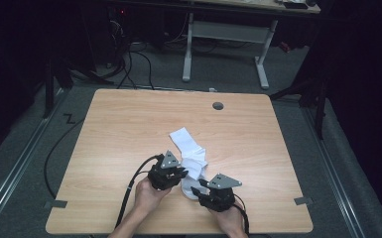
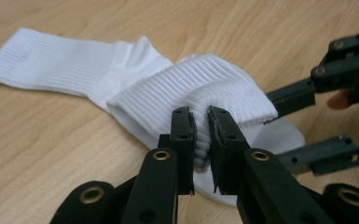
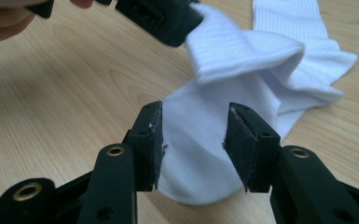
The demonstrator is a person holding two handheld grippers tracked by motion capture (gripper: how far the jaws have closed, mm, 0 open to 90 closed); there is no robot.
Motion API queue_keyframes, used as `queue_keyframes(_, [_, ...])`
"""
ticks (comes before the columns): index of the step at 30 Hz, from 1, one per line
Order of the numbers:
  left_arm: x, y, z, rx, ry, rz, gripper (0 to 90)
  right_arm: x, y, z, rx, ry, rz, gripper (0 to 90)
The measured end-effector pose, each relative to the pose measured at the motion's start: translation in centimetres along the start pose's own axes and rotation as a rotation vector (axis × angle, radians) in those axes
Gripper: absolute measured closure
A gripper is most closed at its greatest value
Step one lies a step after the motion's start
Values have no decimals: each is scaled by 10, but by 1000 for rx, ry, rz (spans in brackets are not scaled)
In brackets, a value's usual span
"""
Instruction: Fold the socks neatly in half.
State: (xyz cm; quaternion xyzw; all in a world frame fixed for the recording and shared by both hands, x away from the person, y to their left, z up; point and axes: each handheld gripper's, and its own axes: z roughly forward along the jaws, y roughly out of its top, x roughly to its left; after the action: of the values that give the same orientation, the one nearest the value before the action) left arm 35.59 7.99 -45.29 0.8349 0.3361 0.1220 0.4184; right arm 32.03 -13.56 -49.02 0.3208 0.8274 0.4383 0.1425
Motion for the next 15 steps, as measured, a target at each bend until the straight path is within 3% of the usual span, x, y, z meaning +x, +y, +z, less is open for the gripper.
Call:
queue_keyframes(8, [13,16,-3,-34,-4,-38,809,0,11,11,11,-12,-26,569])
queue_keyframes(11, [21,23,-2,-51,5,-70,809,-1,9,20,55,-20,-34,569])
queue_keyframes(15, [26,29,-1,-61,22,-79,809,1,6,22,77,-21,-53,569])
